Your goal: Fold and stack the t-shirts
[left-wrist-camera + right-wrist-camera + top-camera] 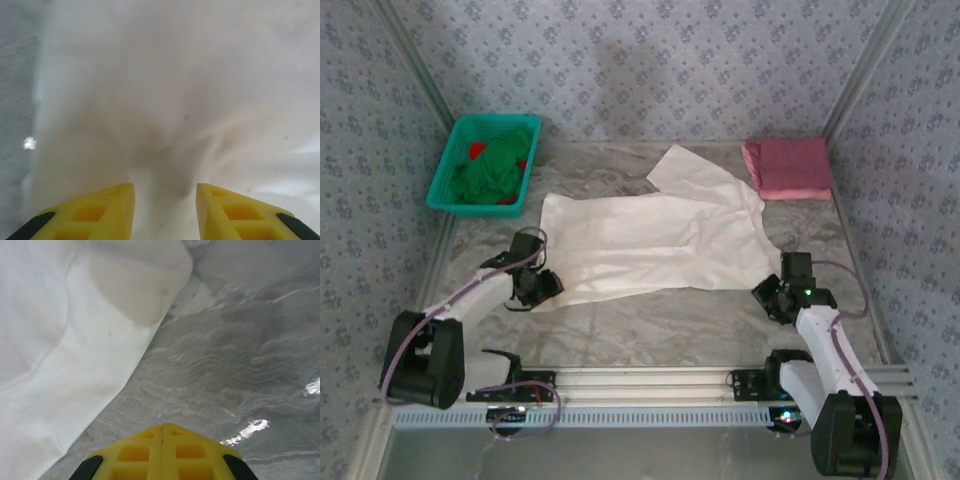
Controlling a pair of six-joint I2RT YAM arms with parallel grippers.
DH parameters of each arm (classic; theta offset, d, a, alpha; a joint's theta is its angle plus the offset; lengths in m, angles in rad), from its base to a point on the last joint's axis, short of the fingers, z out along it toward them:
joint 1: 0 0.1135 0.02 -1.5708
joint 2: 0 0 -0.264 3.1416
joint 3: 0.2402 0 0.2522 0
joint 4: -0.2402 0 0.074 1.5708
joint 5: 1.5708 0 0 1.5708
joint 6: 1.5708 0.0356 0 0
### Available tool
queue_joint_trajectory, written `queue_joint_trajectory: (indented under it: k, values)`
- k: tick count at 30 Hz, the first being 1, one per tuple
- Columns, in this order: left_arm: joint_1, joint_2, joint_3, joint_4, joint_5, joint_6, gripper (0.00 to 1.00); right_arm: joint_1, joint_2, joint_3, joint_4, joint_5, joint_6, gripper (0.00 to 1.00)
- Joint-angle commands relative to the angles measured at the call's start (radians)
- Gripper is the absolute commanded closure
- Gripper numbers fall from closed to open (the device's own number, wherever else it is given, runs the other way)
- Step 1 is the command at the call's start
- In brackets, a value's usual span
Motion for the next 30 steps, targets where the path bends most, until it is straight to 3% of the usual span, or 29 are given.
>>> queue_joint_trajectory:
  k: [1, 4, 7, 10, 14, 18, 21, 25, 30]
  values:
    - [0.026, -0.053, 0.111, -0.188, -0.11, 0.073, 0.63, -0.006, 0.057, 0.107, -0.028, -0.032, -0.066, 0.93]
    - [0.065, -0.036, 0.201, -0.169, -0.135, 0.118, 0.63, 0.062, 0.155, 0.223, 0.014, -0.038, -0.109, 0.92]
    - [0.051, 0.032, 0.281, -0.031, -0.091, 0.118, 0.64, 0.143, 0.343, 0.395, 0.061, -0.033, -0.178, 0.95]
    - [0.022, 0.183, 0.404, 0.061, -0.078, 0.137, 0.68, 0.213, 0.587, 0.62, 0.071, -0.003, -0.249, 1.0]
    - [0.028, 0.44, 0.618, 0.113, -0.066, 0.175, 0.73, 0.22, 0.931, 0.98, 0.088, -0.017, -0.315, 1.0]
    - [0.013, 0.664, 0.814, 0.114, -0.072, 0.203, 0.8, 0.21, 1.245, 1.341, -0.034, -0.122, -0.322, 1.0]
    - [-0.02, 0.757, 0.863, 0.146, -0.121, 0.215, 0.8, 0.192, 1.37, 1.423, -0.001, -0.139, -0.236, 1.0]
    - [-0.021, 0.837, 0.872, 0.188, -0.098, 0.167, 0.8, 0.181, 1.445, 1.445, 0.053, -0.093, -0.197, 1.0]
    - [-0.034, 0.838, 0.776, 0.249, -0.068, 0.13, 0.8, 0.169, 1.373, 1.231, 0.182, -0.06, -0.118, 1.0]
